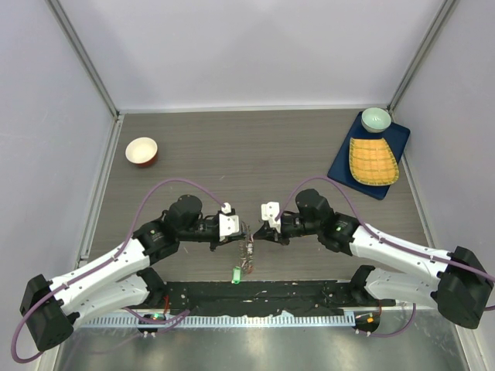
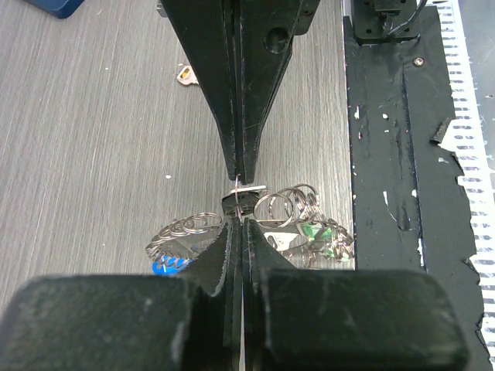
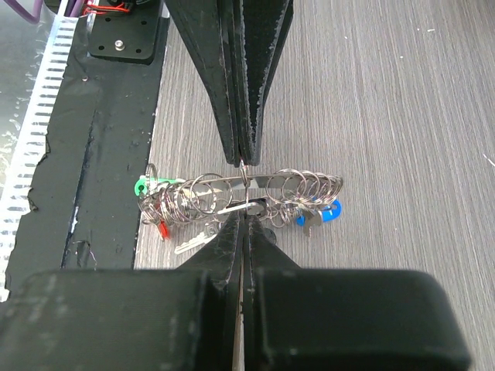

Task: Put the keys on the keyring

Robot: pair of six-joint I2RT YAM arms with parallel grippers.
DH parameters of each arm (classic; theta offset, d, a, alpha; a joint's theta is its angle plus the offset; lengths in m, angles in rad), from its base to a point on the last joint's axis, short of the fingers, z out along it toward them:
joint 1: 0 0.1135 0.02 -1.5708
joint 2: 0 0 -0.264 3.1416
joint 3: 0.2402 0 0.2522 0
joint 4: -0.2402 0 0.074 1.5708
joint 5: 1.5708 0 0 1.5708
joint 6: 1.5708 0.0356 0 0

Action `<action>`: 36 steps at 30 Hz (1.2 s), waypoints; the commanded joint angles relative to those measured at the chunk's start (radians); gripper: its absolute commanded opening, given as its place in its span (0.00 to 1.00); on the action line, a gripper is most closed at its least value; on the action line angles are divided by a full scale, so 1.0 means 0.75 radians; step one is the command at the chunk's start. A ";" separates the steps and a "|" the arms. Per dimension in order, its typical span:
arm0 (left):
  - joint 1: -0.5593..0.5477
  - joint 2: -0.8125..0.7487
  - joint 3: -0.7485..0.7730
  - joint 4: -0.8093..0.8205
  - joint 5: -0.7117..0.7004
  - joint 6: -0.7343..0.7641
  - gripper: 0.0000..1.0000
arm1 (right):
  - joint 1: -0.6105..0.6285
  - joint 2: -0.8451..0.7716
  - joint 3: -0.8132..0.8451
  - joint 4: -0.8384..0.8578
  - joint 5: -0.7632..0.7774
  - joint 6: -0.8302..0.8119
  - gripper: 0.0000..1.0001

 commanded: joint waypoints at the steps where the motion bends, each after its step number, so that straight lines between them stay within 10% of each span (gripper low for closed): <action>1: -0.005 -0.002 0.022 0.058 0.023 0.015 0.00 | 0.006 -0.040 0.028 0.035 -0.033 -0.011 0.01; 36: -0.005 0.004 0.020 0.069 0.048 0.015 0.00 | 0.011 -0.023 0.024 0.027 -0.027 -0.022 0.01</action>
